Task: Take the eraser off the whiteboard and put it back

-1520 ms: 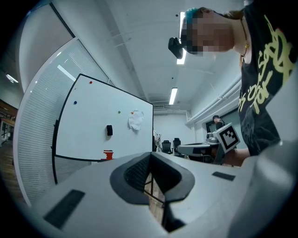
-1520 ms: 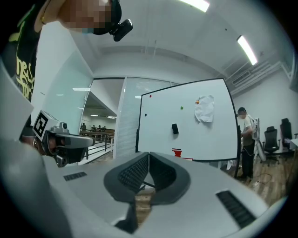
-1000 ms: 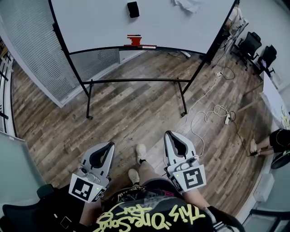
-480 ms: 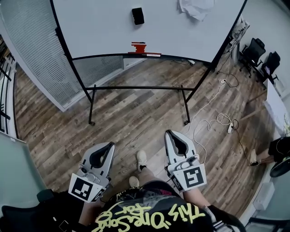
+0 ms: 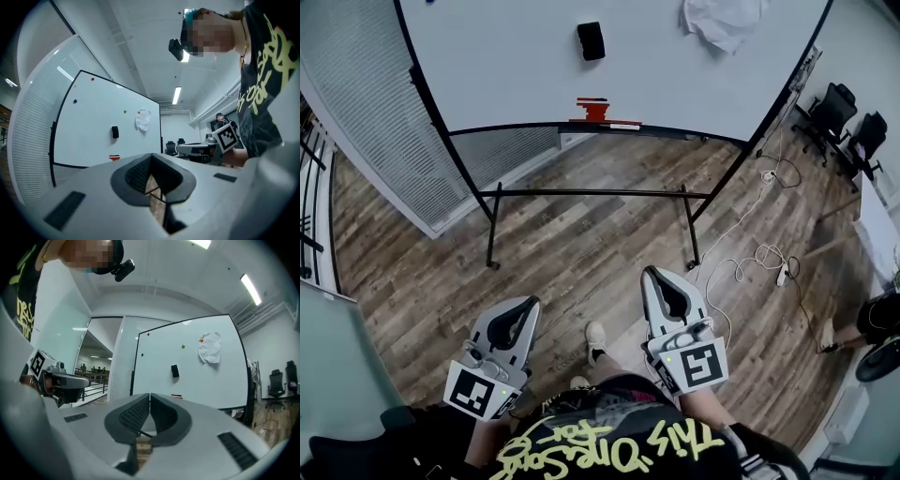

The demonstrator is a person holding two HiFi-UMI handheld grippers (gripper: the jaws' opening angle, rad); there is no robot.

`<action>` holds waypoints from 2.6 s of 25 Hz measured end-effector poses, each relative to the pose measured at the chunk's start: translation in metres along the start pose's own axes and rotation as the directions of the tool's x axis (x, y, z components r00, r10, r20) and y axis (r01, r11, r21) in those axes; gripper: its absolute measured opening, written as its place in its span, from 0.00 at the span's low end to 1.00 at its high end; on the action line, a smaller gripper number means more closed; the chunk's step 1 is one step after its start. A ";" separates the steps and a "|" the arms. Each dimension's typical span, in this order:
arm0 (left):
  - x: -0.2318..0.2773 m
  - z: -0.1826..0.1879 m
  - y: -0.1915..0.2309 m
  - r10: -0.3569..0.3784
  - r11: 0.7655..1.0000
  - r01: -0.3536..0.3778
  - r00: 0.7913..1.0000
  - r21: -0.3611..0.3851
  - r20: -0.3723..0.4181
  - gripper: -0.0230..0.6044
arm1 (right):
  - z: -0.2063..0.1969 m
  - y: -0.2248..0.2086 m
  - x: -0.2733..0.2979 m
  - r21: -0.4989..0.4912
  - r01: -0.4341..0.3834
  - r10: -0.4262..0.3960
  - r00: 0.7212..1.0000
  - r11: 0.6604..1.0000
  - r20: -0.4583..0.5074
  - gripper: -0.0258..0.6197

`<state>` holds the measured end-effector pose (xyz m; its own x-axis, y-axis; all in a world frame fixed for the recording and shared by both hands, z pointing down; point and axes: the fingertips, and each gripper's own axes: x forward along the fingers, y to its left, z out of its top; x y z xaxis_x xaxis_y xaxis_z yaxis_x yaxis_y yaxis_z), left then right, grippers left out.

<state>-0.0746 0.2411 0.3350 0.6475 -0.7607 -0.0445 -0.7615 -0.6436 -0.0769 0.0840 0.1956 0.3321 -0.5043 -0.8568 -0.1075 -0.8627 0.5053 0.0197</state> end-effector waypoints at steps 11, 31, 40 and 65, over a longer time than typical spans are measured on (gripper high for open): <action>0.035 0.000 0.050 0.030 1.000 -0.030 1.000 0.004 0.002 0.05 | -0.001 -0.018 0.064 0.002 -0.028 0.028 1.000 1.000 0.004 0.06; 0.127 -0.003 0.099 0.050 0.999 -0.050 0.999 0.011 0.008 0.05 | -0.008 -0.085 0.141 -0.010 -0.061 0.061 0.998 0.998 -0.013 0.06; 0.147 0.002 0.110 0.065 0.998 -0.065 0.998 -0.005 0.010 0.05 | -0.014 -0.097 0.161 0.005 -0.078 0.078 0.997 0.997 -0.022 0.06; 0.144 -0.006 0.105 0.115 0.993 -0.115 0.993 0.015 -0.007 0.05 | -0.050 -0.101 0.160 0.048 -0.145 0.149 0.982 0.988 -0.117 0.06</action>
<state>-0.0615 0.0636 0.3269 0.5551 -0.8305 -0.0459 -0.8305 -0.5503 -0.0864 0.0883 0.0023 0.3627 -0.6283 -0.7779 0.0133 -0.7780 0.6282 -0.0122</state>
